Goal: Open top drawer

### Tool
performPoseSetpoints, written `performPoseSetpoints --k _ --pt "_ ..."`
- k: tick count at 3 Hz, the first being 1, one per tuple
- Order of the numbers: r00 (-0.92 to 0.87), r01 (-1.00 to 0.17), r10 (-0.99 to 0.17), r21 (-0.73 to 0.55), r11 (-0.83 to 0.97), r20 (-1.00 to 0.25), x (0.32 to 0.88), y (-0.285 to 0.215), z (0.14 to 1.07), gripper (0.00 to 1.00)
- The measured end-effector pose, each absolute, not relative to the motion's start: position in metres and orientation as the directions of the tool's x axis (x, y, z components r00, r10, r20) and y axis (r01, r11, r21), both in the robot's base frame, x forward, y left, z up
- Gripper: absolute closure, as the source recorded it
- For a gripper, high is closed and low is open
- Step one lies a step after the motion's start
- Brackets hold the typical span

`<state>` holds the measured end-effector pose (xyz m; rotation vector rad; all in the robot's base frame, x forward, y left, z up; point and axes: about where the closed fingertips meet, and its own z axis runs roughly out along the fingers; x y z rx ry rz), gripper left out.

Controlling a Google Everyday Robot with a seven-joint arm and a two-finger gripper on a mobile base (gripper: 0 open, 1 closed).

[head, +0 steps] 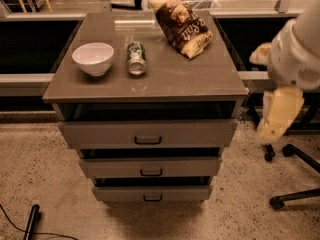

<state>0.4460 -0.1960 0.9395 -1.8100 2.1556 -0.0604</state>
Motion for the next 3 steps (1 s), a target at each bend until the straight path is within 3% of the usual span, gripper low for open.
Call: performPoseSetpoints --k 1,3 --pt "0.015 -0.966 -0.976 -0.256 0.042 -0.216 0.434 -0.195 0.846 0.0" --pt "0.155 -0.948 -0.956 -0.309 -0.073 -0.25 0.443 -0.189 0.805 0.0"
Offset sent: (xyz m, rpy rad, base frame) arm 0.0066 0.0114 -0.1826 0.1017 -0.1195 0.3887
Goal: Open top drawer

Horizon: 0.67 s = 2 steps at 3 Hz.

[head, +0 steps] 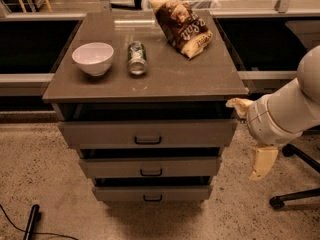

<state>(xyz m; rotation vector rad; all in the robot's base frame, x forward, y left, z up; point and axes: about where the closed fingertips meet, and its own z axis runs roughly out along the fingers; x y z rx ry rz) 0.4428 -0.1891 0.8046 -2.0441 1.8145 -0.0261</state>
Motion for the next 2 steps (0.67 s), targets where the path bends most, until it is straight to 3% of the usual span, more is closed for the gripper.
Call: performPoseSetpoints --k 2 --pt "0.2 -0.952 -0.925 -0.286 -0.105 -0.324 0.451 -0.167 0.755 0.0"
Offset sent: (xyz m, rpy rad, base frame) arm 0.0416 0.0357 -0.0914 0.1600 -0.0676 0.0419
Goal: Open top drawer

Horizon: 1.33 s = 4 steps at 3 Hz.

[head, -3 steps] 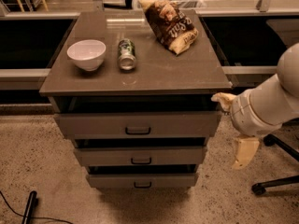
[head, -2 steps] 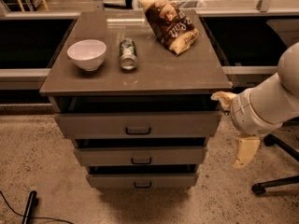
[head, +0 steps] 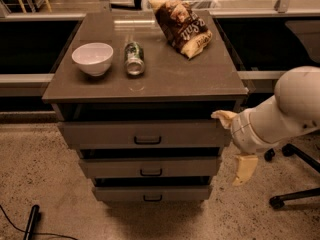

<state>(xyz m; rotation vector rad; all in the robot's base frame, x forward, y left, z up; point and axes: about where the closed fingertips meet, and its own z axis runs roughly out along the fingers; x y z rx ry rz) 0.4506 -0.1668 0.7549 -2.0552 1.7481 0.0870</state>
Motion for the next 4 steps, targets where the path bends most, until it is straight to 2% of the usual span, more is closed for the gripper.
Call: performPoseSetpoints --k 2,3,4 --pt "0.178 -0.908 -0.911 -0.42 -0.005 -0.373 0.496 -0.16 0.716 0.0" --pt "0.166 -0.892 -0.907 -0.451 0.029 -0.387 0.523 -0.156 0.699 0.0" --pt "0.136 -0.903 -0.908 -0.426 0.05 -0.397 0.547 -0.15 0.667 0.0"
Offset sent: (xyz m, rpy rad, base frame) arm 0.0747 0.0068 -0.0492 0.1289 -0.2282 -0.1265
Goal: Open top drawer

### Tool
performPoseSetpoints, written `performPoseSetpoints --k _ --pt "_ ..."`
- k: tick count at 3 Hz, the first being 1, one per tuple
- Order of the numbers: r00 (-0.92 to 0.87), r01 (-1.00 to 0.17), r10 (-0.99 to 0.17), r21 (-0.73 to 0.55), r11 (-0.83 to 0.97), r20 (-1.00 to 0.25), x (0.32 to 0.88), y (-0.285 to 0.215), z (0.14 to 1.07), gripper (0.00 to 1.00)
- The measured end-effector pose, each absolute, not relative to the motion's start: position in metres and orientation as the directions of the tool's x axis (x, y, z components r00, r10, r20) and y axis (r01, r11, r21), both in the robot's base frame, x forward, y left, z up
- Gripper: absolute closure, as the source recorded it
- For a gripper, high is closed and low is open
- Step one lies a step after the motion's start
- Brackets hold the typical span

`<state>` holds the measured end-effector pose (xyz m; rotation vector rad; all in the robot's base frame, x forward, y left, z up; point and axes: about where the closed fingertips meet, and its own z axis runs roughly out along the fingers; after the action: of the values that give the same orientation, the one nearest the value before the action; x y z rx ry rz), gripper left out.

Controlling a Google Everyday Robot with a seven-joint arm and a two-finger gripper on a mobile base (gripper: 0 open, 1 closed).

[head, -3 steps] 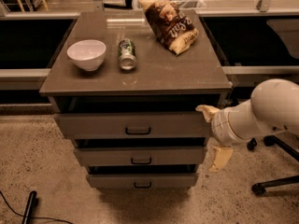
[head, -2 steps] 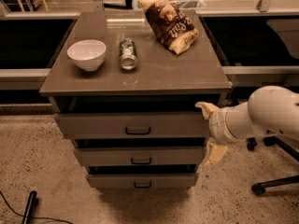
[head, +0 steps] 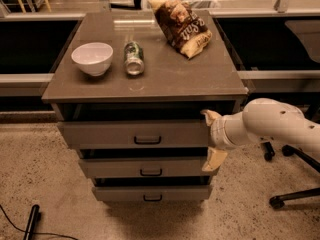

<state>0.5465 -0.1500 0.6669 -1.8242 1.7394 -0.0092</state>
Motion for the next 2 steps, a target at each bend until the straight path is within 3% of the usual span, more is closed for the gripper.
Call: performPoseSetpoints --k 1,2 --pt "0.125 -0.915 -0.913 -0.401 0.046 -0.389 0.559 -0.14 0.649 0.06" --pt "0.098 -0.929 -0.916 -0.366 0.055 -0.388 0.564 -0.141 0.639 0.22"
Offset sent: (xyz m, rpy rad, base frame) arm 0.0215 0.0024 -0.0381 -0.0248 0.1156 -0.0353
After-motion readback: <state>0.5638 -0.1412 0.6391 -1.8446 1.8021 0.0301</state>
